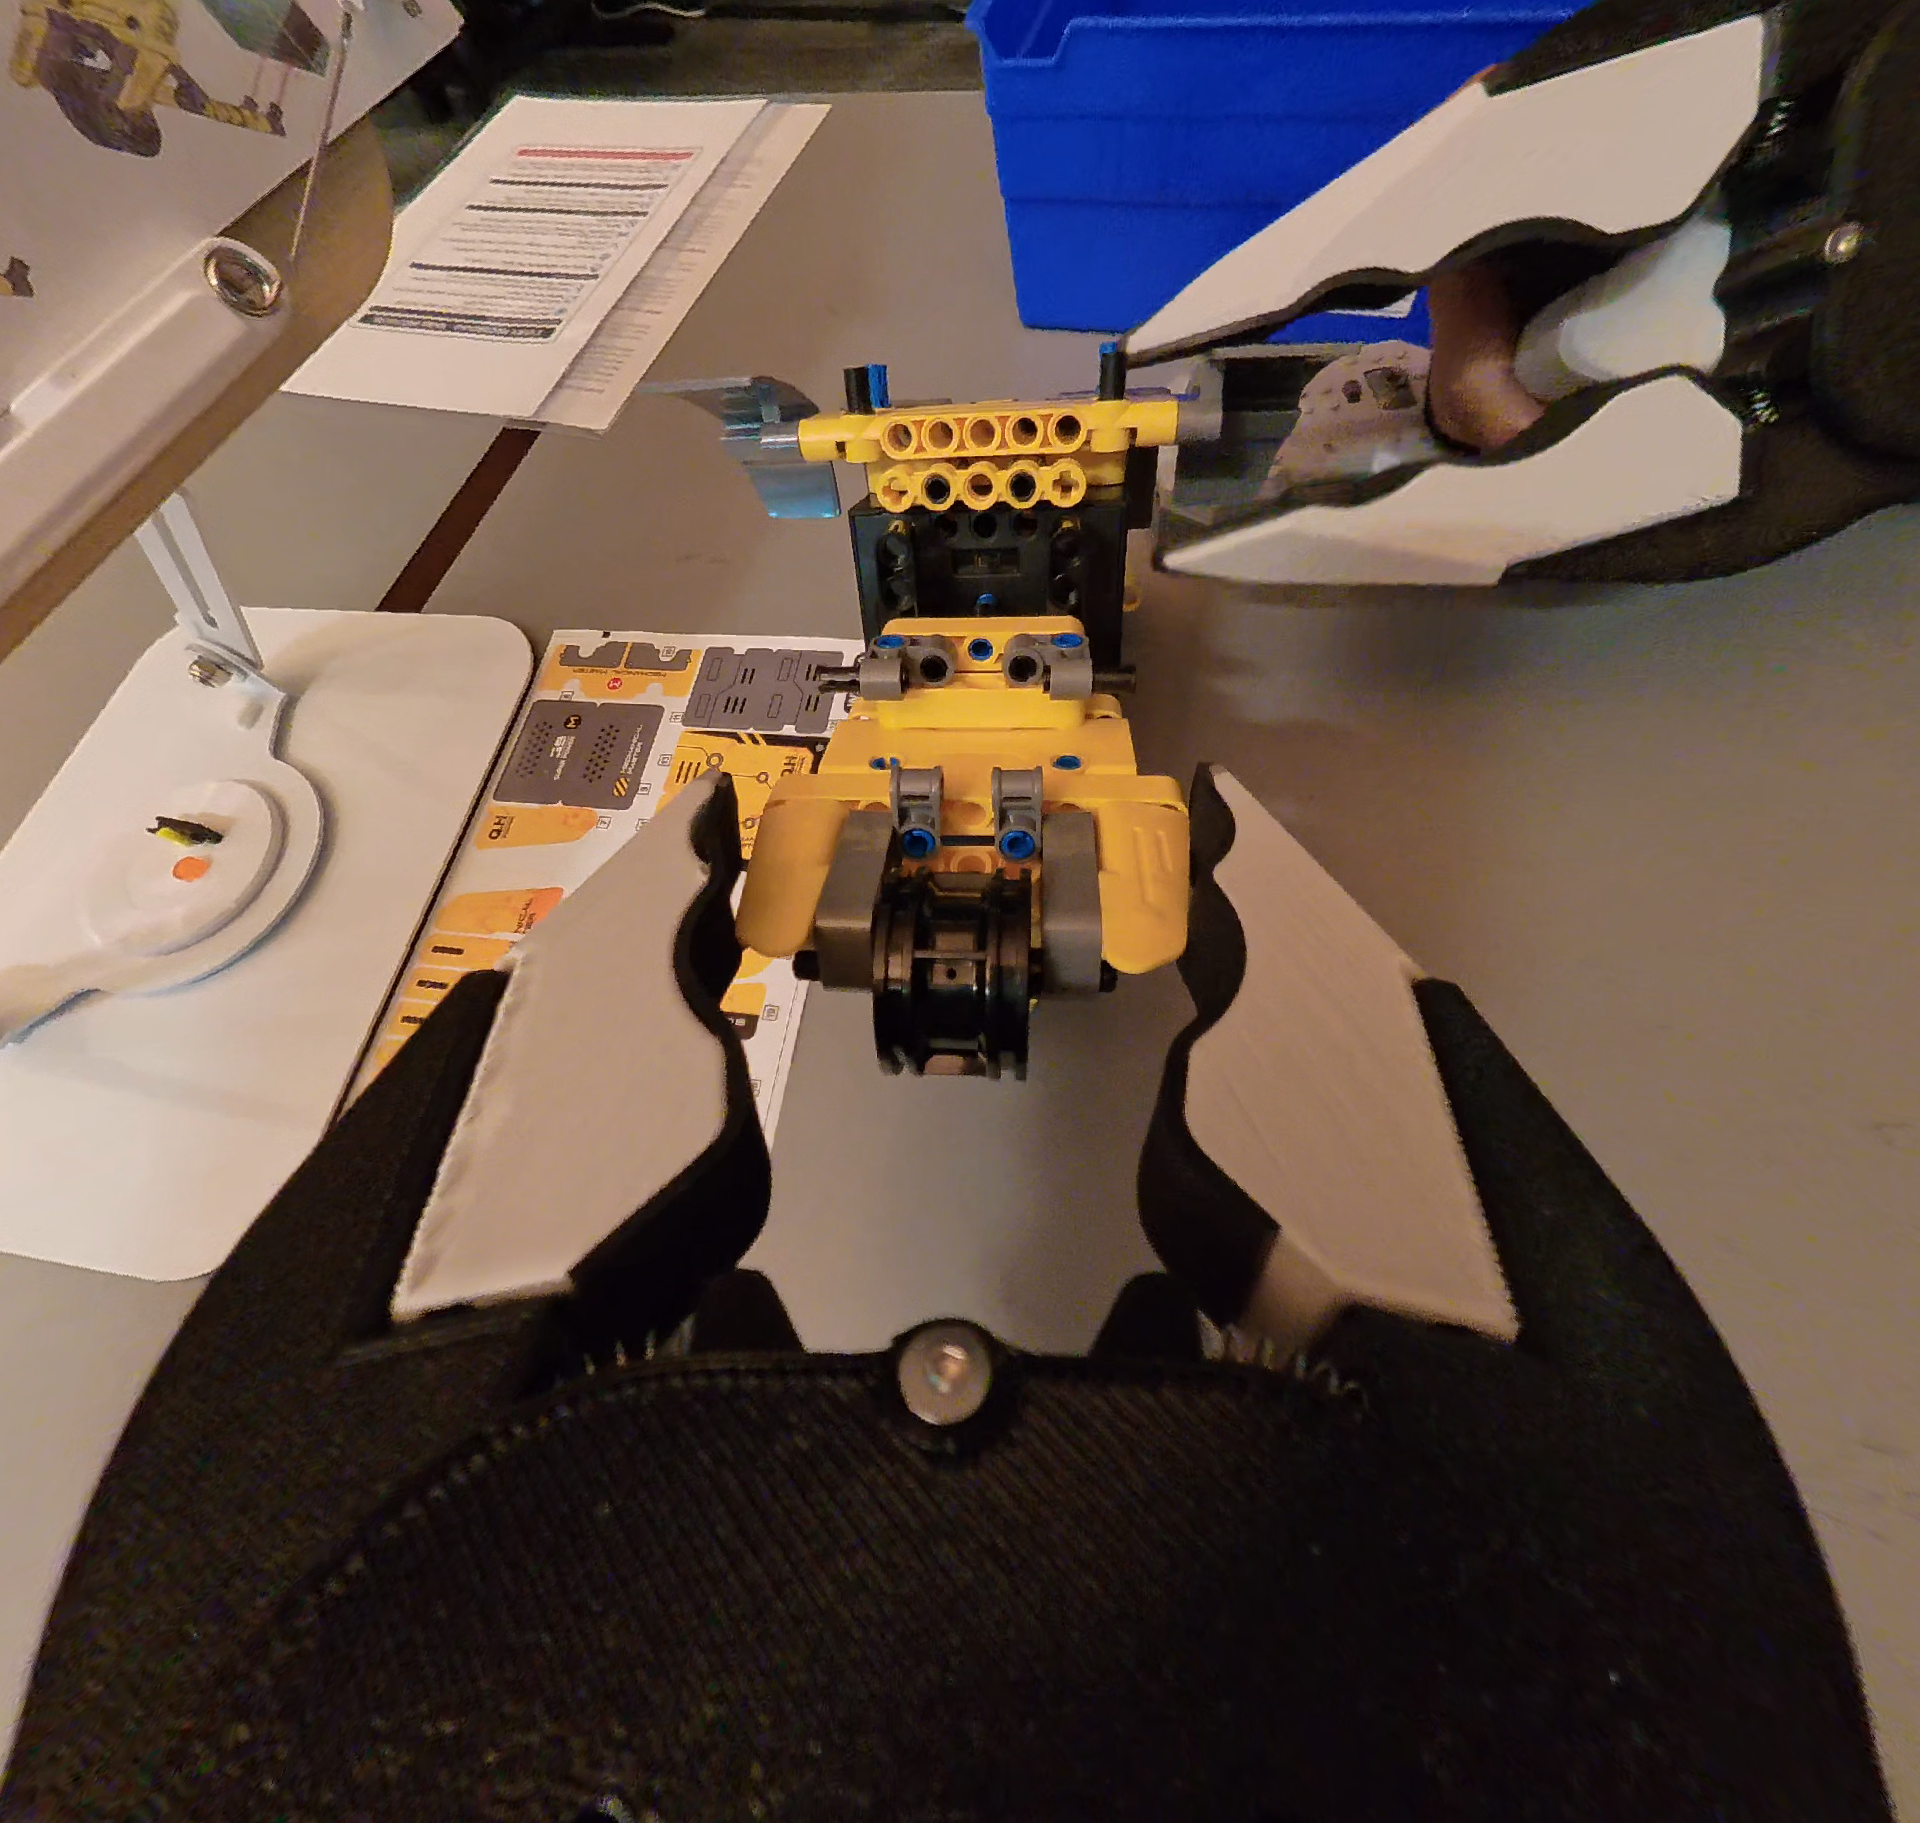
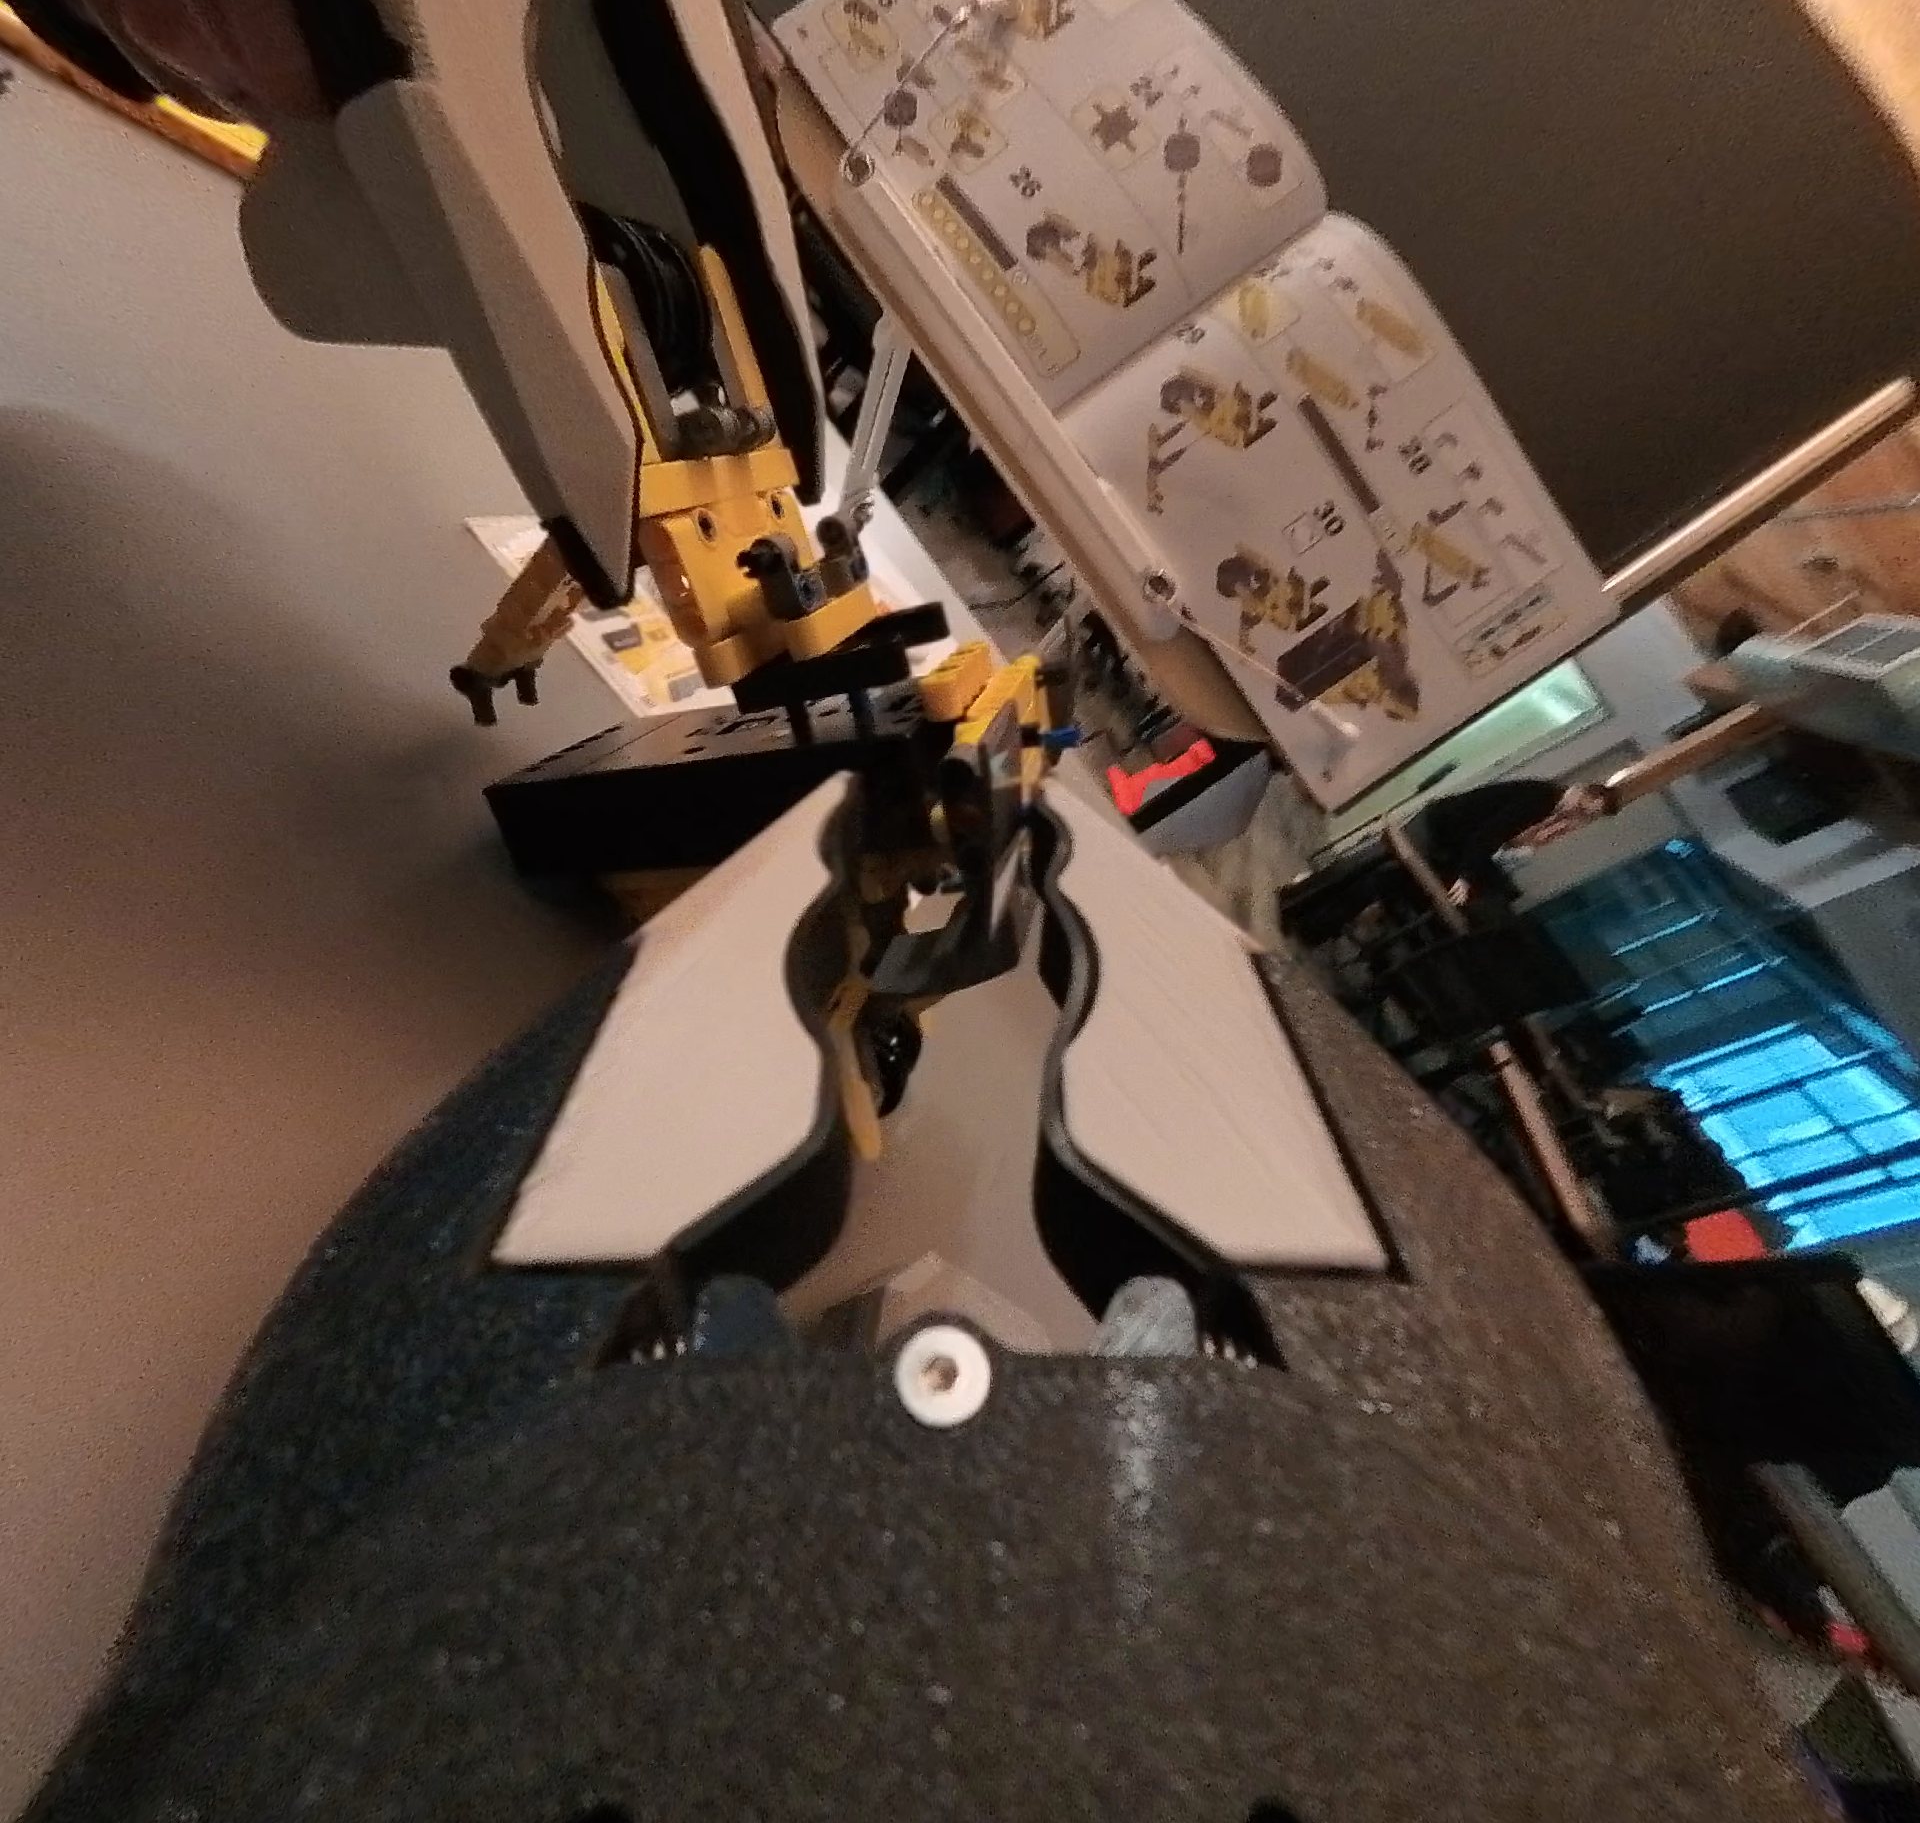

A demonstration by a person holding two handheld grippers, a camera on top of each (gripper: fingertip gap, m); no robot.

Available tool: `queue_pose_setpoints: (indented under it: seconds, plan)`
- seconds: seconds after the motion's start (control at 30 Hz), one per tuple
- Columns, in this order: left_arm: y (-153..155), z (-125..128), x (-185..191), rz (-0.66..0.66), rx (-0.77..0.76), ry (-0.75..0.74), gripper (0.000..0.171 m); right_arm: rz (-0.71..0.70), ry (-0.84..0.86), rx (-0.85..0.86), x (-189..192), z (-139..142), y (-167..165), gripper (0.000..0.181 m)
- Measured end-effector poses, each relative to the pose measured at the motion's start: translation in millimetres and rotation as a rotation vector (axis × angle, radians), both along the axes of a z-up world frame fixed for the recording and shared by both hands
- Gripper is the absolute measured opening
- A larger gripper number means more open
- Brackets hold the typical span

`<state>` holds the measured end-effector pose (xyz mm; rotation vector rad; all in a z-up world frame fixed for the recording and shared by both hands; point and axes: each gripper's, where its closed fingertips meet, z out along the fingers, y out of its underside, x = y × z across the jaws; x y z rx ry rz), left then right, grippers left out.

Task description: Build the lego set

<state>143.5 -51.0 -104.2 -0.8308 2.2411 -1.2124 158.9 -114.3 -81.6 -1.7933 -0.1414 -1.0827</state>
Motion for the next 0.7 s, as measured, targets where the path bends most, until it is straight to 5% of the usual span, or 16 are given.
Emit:
queue_pose_setpoints:
  seconds: [0.33,0.47,0.7]
  plan:
    - [-1,0,1,0.01,-0.001,-0.003,0.083,-0.01,0.055,0.033,0,2,-1,0.04]
    - [-2,1,1,0.008,0.0,-0.005,0.083,0.065,0.196,0.213,-4,24,-5,0.054]
    - [-2,1,1,0.007,0.001,-0.013,0.083,0.194,0.618,0.622,18,60,-37,0.043]
